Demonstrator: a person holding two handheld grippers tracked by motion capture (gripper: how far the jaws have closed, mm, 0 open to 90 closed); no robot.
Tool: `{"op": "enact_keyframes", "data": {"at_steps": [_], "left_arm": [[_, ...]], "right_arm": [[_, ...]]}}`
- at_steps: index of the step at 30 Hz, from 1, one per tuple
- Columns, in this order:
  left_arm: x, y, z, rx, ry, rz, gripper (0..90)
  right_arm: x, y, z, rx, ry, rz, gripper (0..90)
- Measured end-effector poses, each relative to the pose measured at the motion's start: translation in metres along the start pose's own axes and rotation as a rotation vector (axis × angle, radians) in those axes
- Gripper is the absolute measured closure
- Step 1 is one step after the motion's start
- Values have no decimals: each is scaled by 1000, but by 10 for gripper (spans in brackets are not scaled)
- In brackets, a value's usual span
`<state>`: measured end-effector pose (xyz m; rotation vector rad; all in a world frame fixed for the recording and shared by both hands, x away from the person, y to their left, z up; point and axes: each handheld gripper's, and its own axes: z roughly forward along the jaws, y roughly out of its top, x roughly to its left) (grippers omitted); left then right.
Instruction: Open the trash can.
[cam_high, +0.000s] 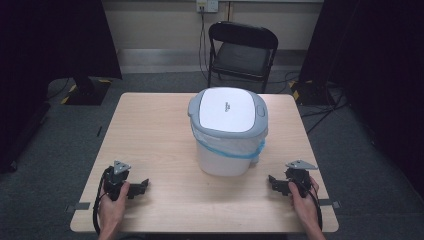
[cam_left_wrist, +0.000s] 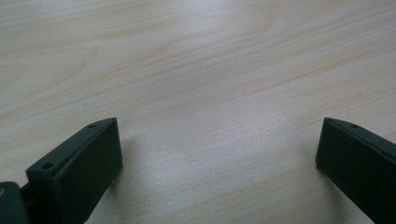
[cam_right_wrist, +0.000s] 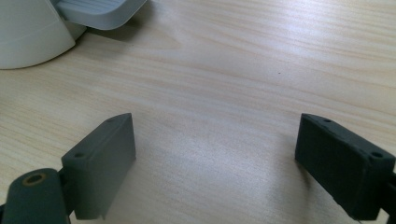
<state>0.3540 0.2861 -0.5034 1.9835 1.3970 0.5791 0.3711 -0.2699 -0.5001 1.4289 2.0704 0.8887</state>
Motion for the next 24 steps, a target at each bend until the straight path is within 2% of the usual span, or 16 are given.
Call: {"op": "enact_keyframes", "data": {"at_steps": [3, 8, 10, 11, 12, 13, 14, 16, 18, 20, 22, 23, 24], "left_arm": [[0, -2, -2, -1, -13, 6, 2], [-2, -4, -5, -5, -11, 2, 29], [-3, -4, -7, 3, -9, -4, 80], [-3, -3, -9, 3, -9, 7, 126], [-5, -3, -9, -14, -19, -3, 126], [-5, -3, -9, -18, -24, -3, 168], [-6, -2, -8, -25, -50, -4, 156], [-7, -1, -8, -33, -58, -8, 159], [-12, 6, -7, -51, -53, 5, 164], [-13, 8, -7, -61, -60, -1, 165], [-16, 20, -6, -74, -86, -10, 167], [-20, 33, -5, -104, -103, -26, 168], [-22, 38, -4, -109, -111, -20, 169]], "right_arm": [[0, 0, 0, 0, 0, 0, 116], [0, 0, 0, 1, 2, -3, 114], [0, 1, 1, 1, 0, 0, 115], [0, 2, 1, 10, -4, -2, 118], [0, 2, 1, 10, -4, -2, 118], [1, 3, 1, 13, -3, 0, 140], [0, 5, 0, 16, -15, 6, 171], [0, 6, -1, 18, -9, 9, 172], [-1, 10, -3, 6, 17, 20, 172], [-1, 12, -4, 2, 16, 14, 172], [-2, 17, -4, -5, 39, 31, 172], [-1, 23, -4, -2, 22, 7, 174], [0, 28, -3, -3, 15, -1, 175]]}}
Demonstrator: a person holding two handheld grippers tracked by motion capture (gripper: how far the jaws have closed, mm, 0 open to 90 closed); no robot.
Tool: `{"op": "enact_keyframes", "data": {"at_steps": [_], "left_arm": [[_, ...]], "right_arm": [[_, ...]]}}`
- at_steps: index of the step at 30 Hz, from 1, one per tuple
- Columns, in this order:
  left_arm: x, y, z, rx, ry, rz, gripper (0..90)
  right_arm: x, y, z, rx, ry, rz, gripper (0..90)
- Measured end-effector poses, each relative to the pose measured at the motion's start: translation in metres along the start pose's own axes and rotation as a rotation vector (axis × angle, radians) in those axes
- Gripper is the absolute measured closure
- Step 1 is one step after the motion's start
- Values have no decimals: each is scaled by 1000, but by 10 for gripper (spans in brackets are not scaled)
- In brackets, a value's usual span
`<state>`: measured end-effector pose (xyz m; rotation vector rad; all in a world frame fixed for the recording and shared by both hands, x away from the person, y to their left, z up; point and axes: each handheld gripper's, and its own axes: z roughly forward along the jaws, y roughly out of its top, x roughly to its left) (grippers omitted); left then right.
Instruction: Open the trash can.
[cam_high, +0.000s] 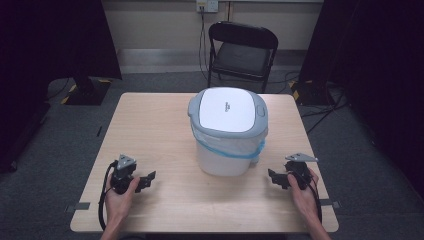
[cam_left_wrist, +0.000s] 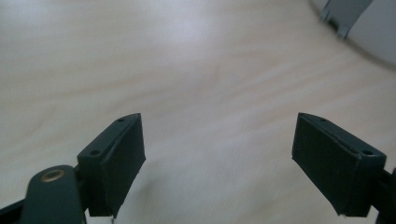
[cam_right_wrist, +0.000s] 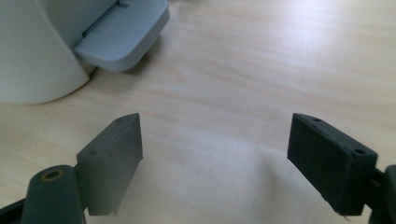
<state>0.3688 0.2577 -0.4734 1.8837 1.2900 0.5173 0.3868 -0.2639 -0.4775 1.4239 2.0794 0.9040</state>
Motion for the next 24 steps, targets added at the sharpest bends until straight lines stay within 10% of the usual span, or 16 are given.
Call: {"op": "enact_keyframes", "data": {"at_steps": [13, 24], "left_arm": [[-52, 63, 35, -72, -123, 80, 179], [-58, 78, 64, -104, -105, 72, 188]], "right_arm": [[13, 40, 16, -72, 57, -6, 214], [9, 62, 31, -104, 86, -3, 227]]}}
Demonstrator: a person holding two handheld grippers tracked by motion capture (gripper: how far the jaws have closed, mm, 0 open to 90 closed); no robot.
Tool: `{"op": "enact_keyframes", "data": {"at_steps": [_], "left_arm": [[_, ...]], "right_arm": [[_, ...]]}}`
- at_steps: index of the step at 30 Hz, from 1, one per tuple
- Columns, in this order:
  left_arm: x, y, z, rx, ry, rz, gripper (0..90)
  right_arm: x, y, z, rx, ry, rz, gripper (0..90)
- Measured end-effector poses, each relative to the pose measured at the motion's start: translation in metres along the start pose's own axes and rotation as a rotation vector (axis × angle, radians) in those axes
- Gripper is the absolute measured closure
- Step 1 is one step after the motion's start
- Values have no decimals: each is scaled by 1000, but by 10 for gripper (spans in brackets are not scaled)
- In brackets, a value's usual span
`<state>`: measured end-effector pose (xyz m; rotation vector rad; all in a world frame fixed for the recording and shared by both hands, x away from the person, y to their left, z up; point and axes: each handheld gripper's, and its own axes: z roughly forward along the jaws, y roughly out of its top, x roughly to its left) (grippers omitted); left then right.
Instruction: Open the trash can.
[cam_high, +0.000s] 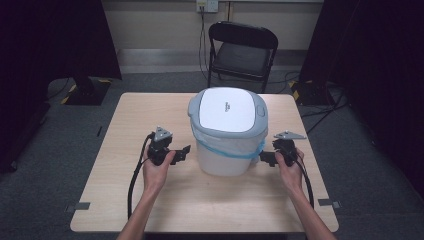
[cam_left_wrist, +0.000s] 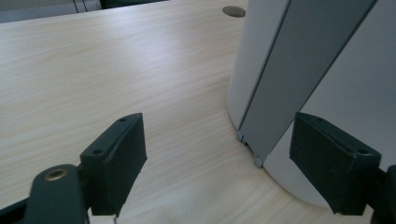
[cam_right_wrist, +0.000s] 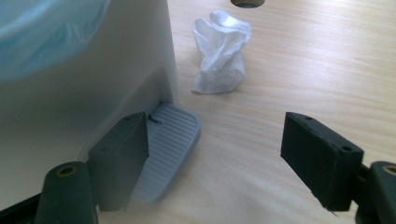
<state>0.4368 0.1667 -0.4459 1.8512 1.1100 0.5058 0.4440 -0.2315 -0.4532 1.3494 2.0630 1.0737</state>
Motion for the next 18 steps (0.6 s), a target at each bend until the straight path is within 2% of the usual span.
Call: {"op": "enact_keyframes", "data": {"at_steps": [1, 2, 3, 4, 5, 7, 9, 10, 11, 12, 13, 14, 15, 17, 18], "left_arm": [[4, -1, 5, -5, 10, -32, 188], [6, -1, 8, -9, 18, -42, 187], [8, -1, 10, -17, 44, -43, 187], [8, -1, 10, -17, 44, -43, 184], [10, -1, 15, -41, 38, -85, 178], [10, -1, 17, -43, 25, -77, 183], [12, -2, 23, -42, 34, -92, 182], [13, -1, 27, -21, 17, -103, 182], [13, 1, 31, 9, 17, -90, 183], [11, 3, 35, 19, 19, -78, 182], [9, 5, 37, 13, 0, -73, 189], [7, 6, 38, -6, -5, -76, 195], [4, 7, 40, -26, -27, -94, 192], [4, 6, 41, -36, -31, -93, 223], [6, 6, 43, -42, -46, -113, 222]], "right_arm": [[0, 4, 3, -11, 4, 6, 227], [1, 4, 5, -21, 4, 5, 233], [2, 5, 6, -28, -7, 3, 245], [3, 6, 7, -21, -18, -10, 250], [4, 6, 10, -18, -42, -25, 257], [4, 7, 11, -27, -44, -21, 275], [4, 7, 12, -33, -43, -11, 272], [3, 7, 12, -43, -45, -8, 271], [2, 7, 13, -48, -39, -7, 266], [1, 7, 14, -52, -38, 2, 267], [1, 8, 15, -56, -33, 19, 282], [1, 9, 15, -60, -35, 11, 293], [2, 9, 15, -59, -33, 11, 305], [3, 9, 14, -54, -23, 22, 339], [3, 9, 13, -56, -18, 27, 364]]}}
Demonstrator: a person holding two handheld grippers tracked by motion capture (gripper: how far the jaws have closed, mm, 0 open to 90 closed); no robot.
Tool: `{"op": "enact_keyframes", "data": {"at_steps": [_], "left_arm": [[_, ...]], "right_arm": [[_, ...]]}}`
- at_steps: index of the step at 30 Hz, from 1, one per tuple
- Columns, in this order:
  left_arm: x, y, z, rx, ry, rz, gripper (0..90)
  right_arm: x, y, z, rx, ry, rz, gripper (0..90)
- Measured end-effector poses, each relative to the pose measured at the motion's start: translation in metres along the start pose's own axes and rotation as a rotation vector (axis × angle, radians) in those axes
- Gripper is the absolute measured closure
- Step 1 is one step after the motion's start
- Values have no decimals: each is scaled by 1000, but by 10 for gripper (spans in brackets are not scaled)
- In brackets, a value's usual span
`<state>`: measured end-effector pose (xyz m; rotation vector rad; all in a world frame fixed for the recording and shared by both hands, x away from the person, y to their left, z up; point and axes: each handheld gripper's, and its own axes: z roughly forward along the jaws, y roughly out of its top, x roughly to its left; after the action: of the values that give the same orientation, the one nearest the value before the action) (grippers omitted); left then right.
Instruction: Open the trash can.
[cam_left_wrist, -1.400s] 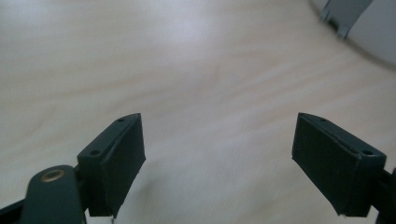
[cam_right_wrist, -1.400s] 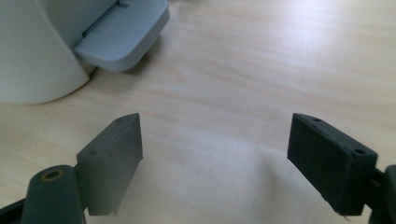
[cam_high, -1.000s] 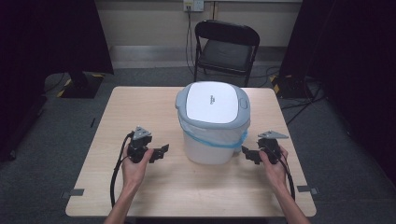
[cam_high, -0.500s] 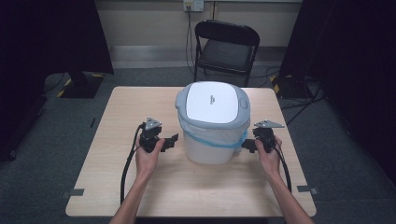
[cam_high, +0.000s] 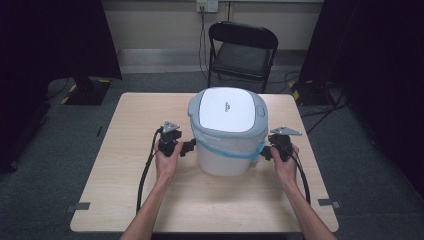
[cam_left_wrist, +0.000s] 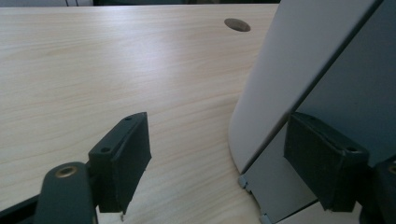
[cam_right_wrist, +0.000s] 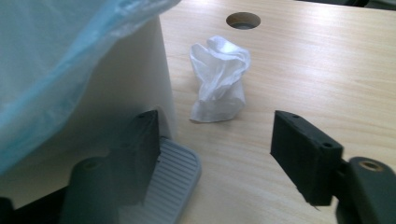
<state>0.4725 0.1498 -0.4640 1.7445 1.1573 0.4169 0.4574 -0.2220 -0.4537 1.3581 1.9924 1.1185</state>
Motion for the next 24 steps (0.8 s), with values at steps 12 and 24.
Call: {"op": "enact_keyframes", "data": {"at_steps": [12, 24], "left_arm": [[-6, 2, -10, 6, -19, 71, 535], [13, -15, -52, 26, -51, 46, 608]], "right_arm": [[21, -3, -6, -19, 27, -18, 608], [60, -11, -17, -1, 114, -84, 617]]}}
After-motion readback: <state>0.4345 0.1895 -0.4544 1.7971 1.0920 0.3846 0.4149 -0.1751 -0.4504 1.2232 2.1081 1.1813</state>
